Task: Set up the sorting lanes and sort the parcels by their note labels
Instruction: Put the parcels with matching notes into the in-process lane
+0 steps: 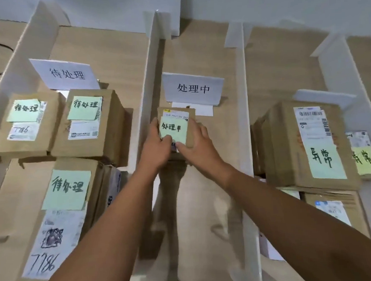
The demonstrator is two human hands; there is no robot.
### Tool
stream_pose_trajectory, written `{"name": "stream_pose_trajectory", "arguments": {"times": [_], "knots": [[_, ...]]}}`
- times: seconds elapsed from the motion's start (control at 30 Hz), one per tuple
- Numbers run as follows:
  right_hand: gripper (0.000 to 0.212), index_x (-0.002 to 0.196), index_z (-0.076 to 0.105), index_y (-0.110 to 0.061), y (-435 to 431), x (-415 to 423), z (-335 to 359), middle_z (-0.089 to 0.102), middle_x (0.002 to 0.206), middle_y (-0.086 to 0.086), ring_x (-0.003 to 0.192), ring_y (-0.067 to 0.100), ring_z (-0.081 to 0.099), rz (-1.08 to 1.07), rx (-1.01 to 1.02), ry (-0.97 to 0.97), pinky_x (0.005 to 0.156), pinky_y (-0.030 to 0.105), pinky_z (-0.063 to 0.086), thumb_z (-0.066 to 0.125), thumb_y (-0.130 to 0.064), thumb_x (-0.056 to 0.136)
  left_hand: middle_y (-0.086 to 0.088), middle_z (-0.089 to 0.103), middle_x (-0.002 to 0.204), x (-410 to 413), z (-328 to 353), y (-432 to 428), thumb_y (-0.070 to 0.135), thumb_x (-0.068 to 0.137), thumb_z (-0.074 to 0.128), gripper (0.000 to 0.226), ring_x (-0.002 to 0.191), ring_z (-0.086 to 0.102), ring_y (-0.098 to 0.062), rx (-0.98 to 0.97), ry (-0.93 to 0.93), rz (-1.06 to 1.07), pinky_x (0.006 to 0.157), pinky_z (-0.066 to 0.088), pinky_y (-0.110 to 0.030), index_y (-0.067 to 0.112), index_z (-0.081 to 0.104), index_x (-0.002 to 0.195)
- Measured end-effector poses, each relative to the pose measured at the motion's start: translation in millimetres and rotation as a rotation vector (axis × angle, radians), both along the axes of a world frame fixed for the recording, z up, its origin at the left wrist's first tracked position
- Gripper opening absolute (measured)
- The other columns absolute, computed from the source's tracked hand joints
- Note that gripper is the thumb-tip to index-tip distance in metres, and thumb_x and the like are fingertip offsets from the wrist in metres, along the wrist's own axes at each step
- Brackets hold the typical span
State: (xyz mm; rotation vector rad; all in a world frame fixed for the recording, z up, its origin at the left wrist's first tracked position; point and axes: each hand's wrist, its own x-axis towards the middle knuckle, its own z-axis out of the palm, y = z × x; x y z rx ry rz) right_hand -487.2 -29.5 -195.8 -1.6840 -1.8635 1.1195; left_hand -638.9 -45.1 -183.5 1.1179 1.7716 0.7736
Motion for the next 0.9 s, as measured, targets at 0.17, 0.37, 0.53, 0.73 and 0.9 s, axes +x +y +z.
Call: {"name": "stream_pose_trajectory", "arguments": {"times": [0.17,0.37,0.53,0.73,0.9], "knots": [[0.091,0.156,0.009,-0.049,28.4,-14.9,-21.4,0.043,0.141,0.002,0.125,0.034,0.05,-0.002,-0.006,-0.05,0.102,0.052,0.049,0.061,-0.058,0.082,0.001,0.06,0.136,2.2,-16.7,19.4,0.016,0.093,0.047,0.071,0.113,0.064,-0.017,0.026,0.021,0.068,0.086,0.056,-0.034,0.028,0.024,0.159],[0.079,0.16,0.014,-0.034,17.3,10.8,19.3,0.031,0.156,0.0,0.142,0.023,0.038,0.0,0.032,-0.03,0.114,0.048,0.039,0.057,-0.05,0.095,-0.019,0.031,0.16,17.7,13.5,8.2,0.016,0.099,0.05,0.069,0.145,0.035,-0.035,0.059,0.356,-0.013,0.115,0.039,-0.051,0.007,0.019,0.16],[0.062,0.155,0.036,-0.018,-35.2,89.6,114.3,0.039,0.155,-0.001,0.144,0.015,0.035,-0.066,0.331,0.001,0.117,0.037,0.034,0.056,-0.038,0.1,-0.02,0.028,0.163,75.2,86.4,-24.7,0.036,0.103,0.041,0.06,0.151,0.02,-0.039,0.366,0.559,-0.353,0.124,0.018,-0.052,0.005,0.037,0.155],[0.066,0.155,0.038,-0.021,-155.1,267.2,206.2,0.039,0.158,0.003,0.148,0.018,0.03,-0.215,0.539,-0.225,0.12,0.039,0.027,0.038,-0.056,0.099,-0.001,0.021,0.167,227.4,168.9,-90.7,0.078,0.086,0.035,0.083,0.155,0.01,-0.029,0.457,0.527,-0.553,0.125,0.006,-0.053,0.035,0.03,0.157],[0.066,0.157,0.034,-0.019,-290.7,469.6,240.9,0.033,0.161,0.013,0.151,0.032,0.025,-0.416,0.526,-0.488,0.119,0.051,0.027,0.047,-0.052,0.1,0.005,0.012,0.17,413.9,206.8,-185.5,0.089,0.08,0.027,0.092,0.157,0.001,-0.025,0.611,0.515,-0.792,0.126,0.001,-0.052,0.042,0.022,0.159]]}}
